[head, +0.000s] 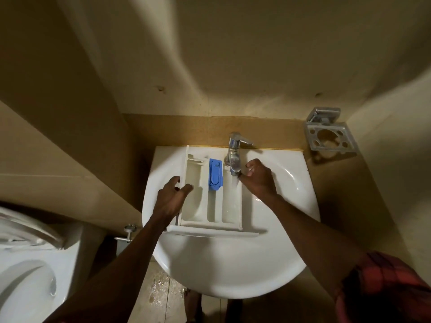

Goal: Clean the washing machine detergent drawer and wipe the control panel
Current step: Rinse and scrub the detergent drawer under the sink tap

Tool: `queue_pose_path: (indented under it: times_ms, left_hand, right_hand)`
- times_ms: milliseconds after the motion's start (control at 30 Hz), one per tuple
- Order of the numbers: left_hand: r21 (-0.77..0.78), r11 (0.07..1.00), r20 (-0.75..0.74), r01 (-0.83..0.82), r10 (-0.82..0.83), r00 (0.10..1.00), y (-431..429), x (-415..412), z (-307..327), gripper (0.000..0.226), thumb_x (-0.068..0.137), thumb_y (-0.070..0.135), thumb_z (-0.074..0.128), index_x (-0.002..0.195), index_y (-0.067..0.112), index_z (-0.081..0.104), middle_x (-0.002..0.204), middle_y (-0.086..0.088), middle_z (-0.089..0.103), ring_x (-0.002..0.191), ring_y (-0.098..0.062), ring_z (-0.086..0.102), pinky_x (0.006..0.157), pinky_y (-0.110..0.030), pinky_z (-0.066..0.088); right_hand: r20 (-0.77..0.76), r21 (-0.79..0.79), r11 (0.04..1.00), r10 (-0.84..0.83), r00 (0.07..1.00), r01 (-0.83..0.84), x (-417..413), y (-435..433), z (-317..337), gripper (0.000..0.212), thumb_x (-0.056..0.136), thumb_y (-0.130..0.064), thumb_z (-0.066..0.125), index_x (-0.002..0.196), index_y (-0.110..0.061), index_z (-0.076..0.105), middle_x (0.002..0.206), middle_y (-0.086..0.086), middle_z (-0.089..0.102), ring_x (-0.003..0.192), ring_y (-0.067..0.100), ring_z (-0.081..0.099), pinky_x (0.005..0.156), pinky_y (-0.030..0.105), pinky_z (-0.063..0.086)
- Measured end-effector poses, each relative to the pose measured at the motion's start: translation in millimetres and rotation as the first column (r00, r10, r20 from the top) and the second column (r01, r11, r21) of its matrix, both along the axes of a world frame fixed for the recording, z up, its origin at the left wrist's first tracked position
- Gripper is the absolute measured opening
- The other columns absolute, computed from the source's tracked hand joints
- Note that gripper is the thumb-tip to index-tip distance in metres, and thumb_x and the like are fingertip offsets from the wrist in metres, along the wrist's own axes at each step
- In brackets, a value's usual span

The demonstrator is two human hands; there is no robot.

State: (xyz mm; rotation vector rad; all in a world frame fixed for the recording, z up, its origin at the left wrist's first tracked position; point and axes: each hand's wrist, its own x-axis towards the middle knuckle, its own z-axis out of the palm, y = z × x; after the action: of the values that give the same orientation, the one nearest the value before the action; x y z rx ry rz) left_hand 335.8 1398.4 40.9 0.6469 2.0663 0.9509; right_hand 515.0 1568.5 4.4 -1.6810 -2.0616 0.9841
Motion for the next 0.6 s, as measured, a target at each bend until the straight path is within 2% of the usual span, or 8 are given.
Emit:
queue_pose_path:
  times_ms: [67,133,200,267,367,467,533,600]
  left_hand:
    - [0.013,1.000,0.011,0.000,0.000,1.000,-1.5,-2.2,0.6,0.032,0.093,0.033,0.058,0.122,0.020,0.051,0.085,-0.003,0.059,0.064,-0.023,0.053,0.052,-0.028,0.042]
    - [0.030,0.999,0.030,-0.017,0.016,0.999,-3.2,-3.6,0.5,0.025,0.094,0.032,0.058,0.116,0.027,0.048,0.086,-0.002,0.060,0.064,-0.022,0.053,0.052,-0.028,0.042]
    - [0.038,0.999,0.031,-0.018,0.017,0.999,-4.6,-3.9,-1.2,0.022,0.094,0.031,0.058,0.112,0.027,0.047,0.085,-0.003,0.060,0.062,-0.021,0.052,0.052,-0.028,0.042]
    - [0.038,0.999,0.034,-0.023,0.022,0.999,-5.8,-4.9,-4.2,0.021,0.093,0.031,0.057,0.110,0.020,0.053,0.083,-0.005,0.061,0.059,-0.018,0.051,0.049,-0.026,0.040]
    - [0.031,0.999,0.054,-0.029,0.028,0.998,-5.7,-1.7,-9.6,0.029,0.093,0.031,0.057,0.119,0.018,0.058,0.087,-0.005,0.064,0.060,-0.017,0.053,0.043,-0.022,0.039]
    - [0.033,0.997,0.093,-0.070,0.067,0.993,-3.8,3.0,-16.7,0.038,0.091,0.032,0.058,0.125,0.017,0.056,0.091,-0.009,0.067,0.063,-0.019,0.057,0.036,-0.017,0.037]
    - [0.045,0.995,0.108,-0.091,0.086,0.990,-2.7,5.5,-20.1,0.037,0.091,0.031,0.059,0.124,0.017,0.057,0.091,-0.009,0.068,0.067,-0.021,0.060,0.037,-0.018,0.039]
    - [0.059,0.993,0.116,-0.104,0.096,0.989,-2.6,7.2,-22.2,0.035,0.091,0.030,0.059,0.124,0.017,0.057,0.094,-0.009,0.069,0.075,-0.022,0.064,0.042,-0.021,0.042]
  right_hand:
    - [0.021,-0.072,0.994,0.083,0.996,-0.081,3.8,-18.2,-8.5,0.059,0.072,-0.037,0.080,0.119,-0.019,0.048,0.104,0.000,0.060,0.093,0.023,0.060,0.073,0.028,0.045]
    - [-0.001,-0.149,0.964,0.223,0.975,-0.221,10.8,-44.3,-21.1,0.081,0.067,-0.032,0.081,0.132,-0.025,0.033,0.109,-0.001,0.058,0.096,0.022,0.060,0.079,0.036,0.052]
    - [-0.031,-0.186,0.944,0.271,0.962,-0.272,16.9,-56.0,-28.3,0.093,0.063,-0.026,0.082,0.136,-0.030,0.025,0.112,-0.002,0.058,0.096,0.020,0.060,0.082,0.040,0.054]
    - [-0.039,-0.161,0.961,0.222,0.974,-0.225,13.1,-45.1,-25.1,0.086,0.062,-0.025,0.085,0.132,-0.027,0.033,0.106,-0.005,0.057,0.092,0.017,0.058,0.077,0.035,0.052]
    - [-0.081,-0.121,0.993,-0.012,0.997,0.003,0.6,-13.7,-8.1,0.061,0.068,-0.022,0.081,0.121,-0.019,0.050,0.101,0.001,0.062,0.092,0.021,0.061,0.070,0.026,0.045]
    - [-0.030,-0.082,0.992,-0.102,0.994,0.100,-9.2,-5.4,-2.7,0.057,0.073,-0.032,0.076,0.121,-0.016,0.049,0.109,0.007,0.064,0.101,0.028,0.062,0.079,0.033,0.050]
    - [0.015,-0.079,0.996,-0.028,0.999,0.029,-12.8,-22.0,-2.5,0.079,0.068,-0.041,0.080,0.132,-0.019,0.040,0.127,0.005,0.054,0.113,0.028,0.056,0.089,0.040,0.049]
    - [0.089,-0.107,0.990,0.106,0.990,-0.096,-9.1,-44.1,-7.5,0.110,0.061,-0.044,0.084,0.147,-0.021,0.019,0.145,0.004,0.033,0.130,0.027,0.041,0.100,0.045,0.043]
